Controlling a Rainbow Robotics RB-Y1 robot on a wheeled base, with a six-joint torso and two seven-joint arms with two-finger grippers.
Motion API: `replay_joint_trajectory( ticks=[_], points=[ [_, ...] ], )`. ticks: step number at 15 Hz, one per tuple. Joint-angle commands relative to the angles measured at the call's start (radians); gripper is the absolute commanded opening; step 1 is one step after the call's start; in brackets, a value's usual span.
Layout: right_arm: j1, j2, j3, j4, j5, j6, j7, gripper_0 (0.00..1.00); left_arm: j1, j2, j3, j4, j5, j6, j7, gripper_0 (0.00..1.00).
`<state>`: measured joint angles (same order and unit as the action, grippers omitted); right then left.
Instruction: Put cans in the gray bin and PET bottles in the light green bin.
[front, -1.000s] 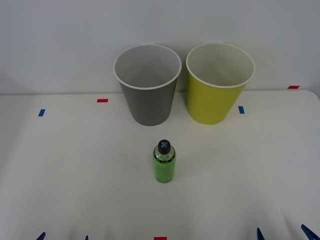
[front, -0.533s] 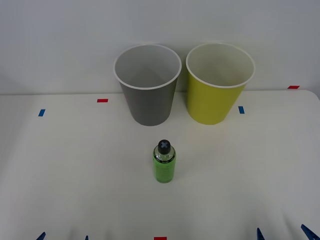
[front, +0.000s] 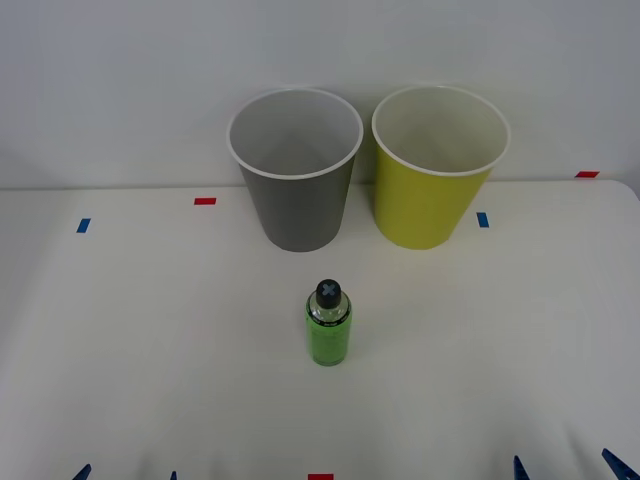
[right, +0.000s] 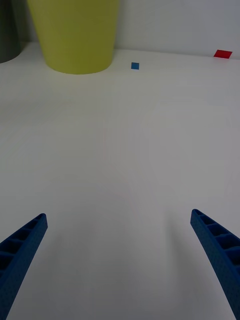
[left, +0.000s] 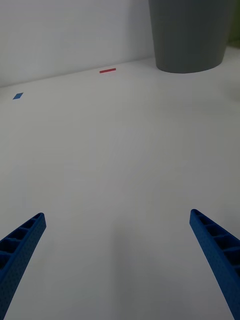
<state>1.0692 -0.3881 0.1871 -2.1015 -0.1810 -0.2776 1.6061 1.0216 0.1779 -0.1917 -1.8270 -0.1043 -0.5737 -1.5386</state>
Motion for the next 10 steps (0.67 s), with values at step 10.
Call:
replay_joint_trajectory(
  ticks=[10],
  points=[
    [0.000, 0.000, 0.000, 0.000, 0.000, 0.000, 0.000, 1.00, 0.000, 0.000, 0.000, 0.000, 0.000, 0.000, 0.000, 1.00]
  ],
)
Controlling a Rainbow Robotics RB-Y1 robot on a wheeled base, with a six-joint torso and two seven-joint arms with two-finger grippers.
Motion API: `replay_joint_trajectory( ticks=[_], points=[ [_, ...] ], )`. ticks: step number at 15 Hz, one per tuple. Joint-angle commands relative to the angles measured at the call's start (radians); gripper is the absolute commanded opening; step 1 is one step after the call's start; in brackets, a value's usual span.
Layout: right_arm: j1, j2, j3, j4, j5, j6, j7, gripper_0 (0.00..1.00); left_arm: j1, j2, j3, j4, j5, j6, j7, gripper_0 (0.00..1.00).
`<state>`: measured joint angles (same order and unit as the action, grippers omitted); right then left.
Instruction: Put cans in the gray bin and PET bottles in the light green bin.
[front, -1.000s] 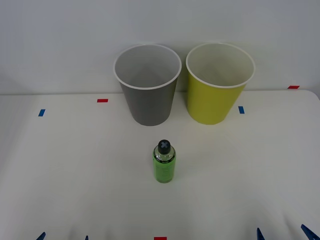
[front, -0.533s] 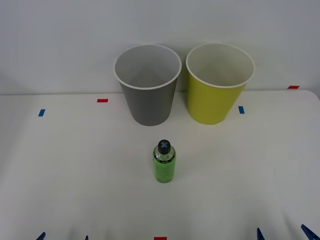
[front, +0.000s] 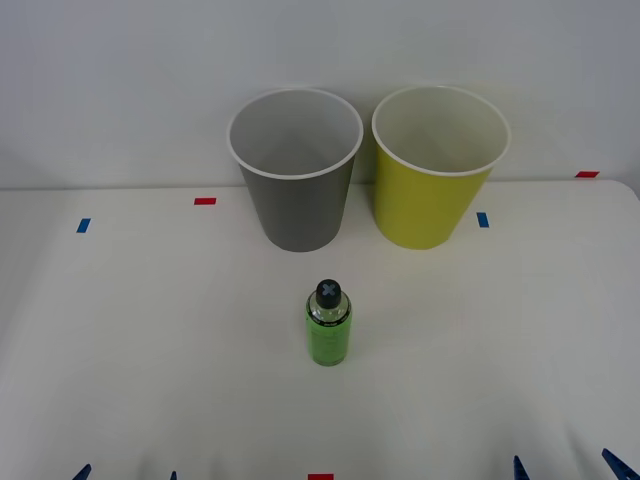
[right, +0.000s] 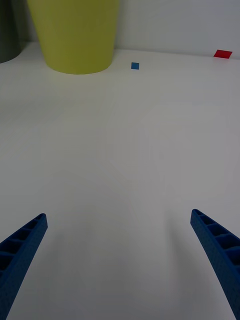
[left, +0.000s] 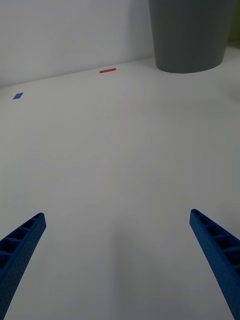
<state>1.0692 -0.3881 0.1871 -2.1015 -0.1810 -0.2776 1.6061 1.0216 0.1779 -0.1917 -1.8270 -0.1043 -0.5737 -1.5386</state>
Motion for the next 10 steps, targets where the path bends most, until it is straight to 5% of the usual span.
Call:
replay_joint_trajectory(
  ticks=[1, 10],
  points=[
    [0.000, 0.000, 0.000, 0.000, 0.000, 0.000, 0.000, 1.00, 0.000, 0.000, 0.000, 0.000, 0.000, 0.000, 0.000, 1.00],
    [0.000, 0.000, 0.000, 0.000, 0.000, 0.000, 0.000, 1.00, 0.000, 0.000, 0.000, 0.000, 0.000, 0.000, 0.000, 1.00]
  ],
)
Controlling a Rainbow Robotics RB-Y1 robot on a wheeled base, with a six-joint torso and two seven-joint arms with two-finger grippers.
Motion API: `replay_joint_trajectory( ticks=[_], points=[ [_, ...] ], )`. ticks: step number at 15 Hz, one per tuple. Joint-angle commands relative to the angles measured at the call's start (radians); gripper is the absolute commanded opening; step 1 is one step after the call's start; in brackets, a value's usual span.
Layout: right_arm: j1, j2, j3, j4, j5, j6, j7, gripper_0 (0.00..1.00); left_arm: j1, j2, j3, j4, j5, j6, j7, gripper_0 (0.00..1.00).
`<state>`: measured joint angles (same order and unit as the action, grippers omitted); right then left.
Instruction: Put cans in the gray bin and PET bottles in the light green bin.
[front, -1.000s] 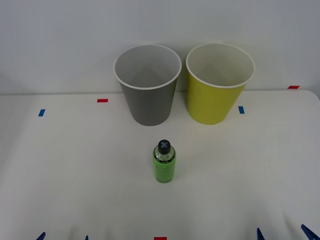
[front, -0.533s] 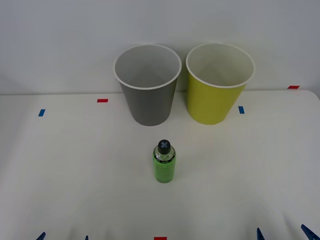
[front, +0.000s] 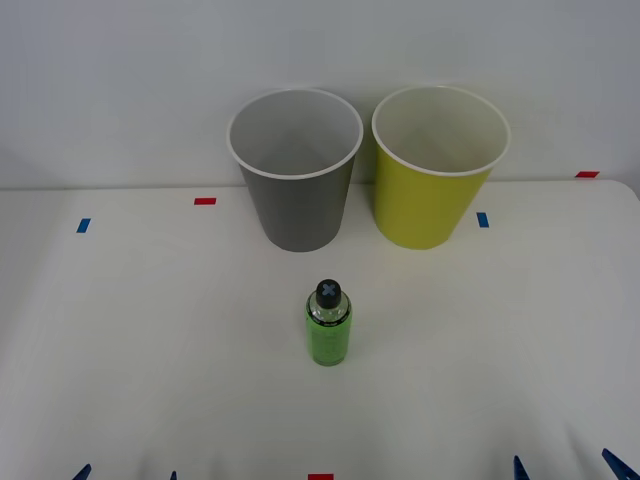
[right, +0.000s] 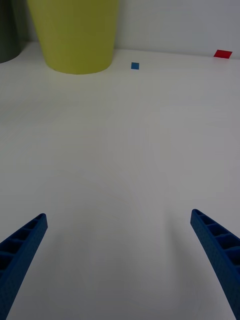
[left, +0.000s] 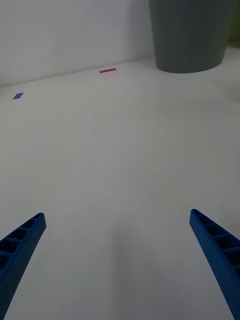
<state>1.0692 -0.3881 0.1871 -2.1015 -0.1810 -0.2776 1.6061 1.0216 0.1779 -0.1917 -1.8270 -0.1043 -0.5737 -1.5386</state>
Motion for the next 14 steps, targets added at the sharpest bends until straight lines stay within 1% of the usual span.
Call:
replay_joint_trajectory(
  ticks=[1, 14],
  points=[
    [0.000, 0.000, 0.000, 0.000, 0.000, 0.000, 0.000, 1.00, 0.000, 0.000, 0.000, 0.000, 0.000, 0.000, 0.000, 1.00],
    [0.000, 0.000, 0.000, 0.000, 0.000, 0.000, 0.000, 1.00, 0.000, 0.000, 0.000, 0.000, 0.000, 0.000, 0.000, 1.00]
  ],
)
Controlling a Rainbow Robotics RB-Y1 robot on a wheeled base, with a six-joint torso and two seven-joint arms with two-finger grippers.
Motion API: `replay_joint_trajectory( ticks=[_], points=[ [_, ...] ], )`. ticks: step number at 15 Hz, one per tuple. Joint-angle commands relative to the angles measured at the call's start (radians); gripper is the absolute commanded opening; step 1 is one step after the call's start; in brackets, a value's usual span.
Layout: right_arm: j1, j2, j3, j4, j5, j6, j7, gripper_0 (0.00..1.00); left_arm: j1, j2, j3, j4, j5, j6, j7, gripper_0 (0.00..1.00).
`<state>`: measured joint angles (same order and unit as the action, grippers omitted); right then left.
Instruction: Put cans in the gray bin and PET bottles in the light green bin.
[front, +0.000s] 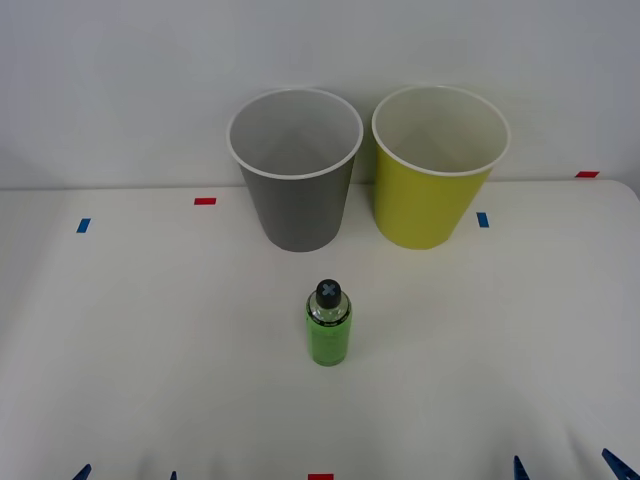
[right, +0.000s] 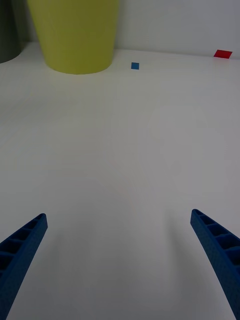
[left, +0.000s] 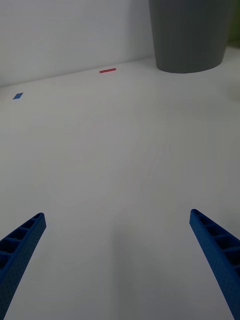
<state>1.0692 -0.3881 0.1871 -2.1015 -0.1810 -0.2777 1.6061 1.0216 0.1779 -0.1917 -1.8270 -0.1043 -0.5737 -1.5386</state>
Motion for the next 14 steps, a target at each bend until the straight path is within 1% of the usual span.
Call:
replay_joint_trajectory(
  ticks=[1, 14],
  points=[
    [0.000, 0.000, 0.000, 0.000, 0.000, 0.000, 0.000, 1.00, 0.000, 0.000, 0.000, 0.000, 0.000, 0.000, 0.000, 1.00],
    [0.000, 0.000, 0.000, 0.000, 0.000, 0.000, 0.000, 1.00, 0.000, 0.000, 0.000, 0.000, 0.000, 0.000, 0.000, 1.00]
  ],
)
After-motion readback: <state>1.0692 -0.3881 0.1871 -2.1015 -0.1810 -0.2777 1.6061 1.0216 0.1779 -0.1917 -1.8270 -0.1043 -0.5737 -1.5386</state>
